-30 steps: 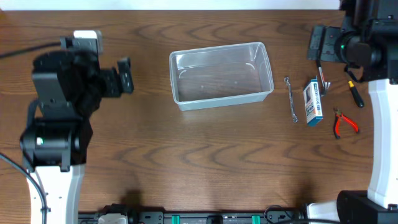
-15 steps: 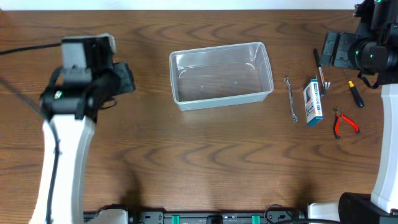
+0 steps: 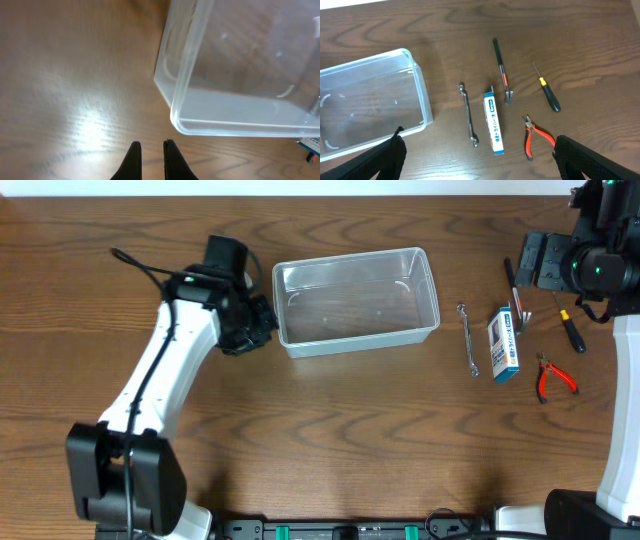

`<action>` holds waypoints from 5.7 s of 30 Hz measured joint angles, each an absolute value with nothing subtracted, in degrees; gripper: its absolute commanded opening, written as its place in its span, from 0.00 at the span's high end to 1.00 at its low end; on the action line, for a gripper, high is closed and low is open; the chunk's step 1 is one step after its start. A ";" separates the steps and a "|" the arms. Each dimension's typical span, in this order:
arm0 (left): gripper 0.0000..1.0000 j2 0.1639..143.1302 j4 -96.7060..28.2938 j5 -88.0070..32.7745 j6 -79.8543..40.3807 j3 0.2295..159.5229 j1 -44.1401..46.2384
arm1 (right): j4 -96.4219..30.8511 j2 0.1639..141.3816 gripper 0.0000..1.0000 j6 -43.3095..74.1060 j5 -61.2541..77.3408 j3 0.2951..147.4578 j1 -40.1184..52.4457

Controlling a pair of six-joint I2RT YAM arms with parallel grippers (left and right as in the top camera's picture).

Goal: Pack container

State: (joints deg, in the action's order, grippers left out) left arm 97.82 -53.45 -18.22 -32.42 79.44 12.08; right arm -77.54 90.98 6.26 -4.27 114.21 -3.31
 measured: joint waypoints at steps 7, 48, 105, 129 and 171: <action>0.94 98.70 -55.18 -23.00 -37.36 79.44 12.67 | -78.46 91.31 0.04 6.26 -4.27 114.21 -3.31; 0.94 99.02 -49.89 -15.42 -54.06 74.13 19.03 | -79.61 95.94 0.04 6.26 -4.03 114.21 -3.31; 0.02 82.02 -46.44 3.22 -25.02 73.52 -3.46 | -79.40 97.01 0.31 2.44 -9.08 112.18 -3.31; 0.02 81.87 -46.26 3.44 -20.69 73.52 -5.63 | -62.74 97.60 0.35 -7.46 -6.90 83.11 -7.25; 0.02 81.87 -46.26 3.44 -20.71 73.52 -5.63 | -59.02 112.90 0.38 -8.45 0.54 83.02 -11.03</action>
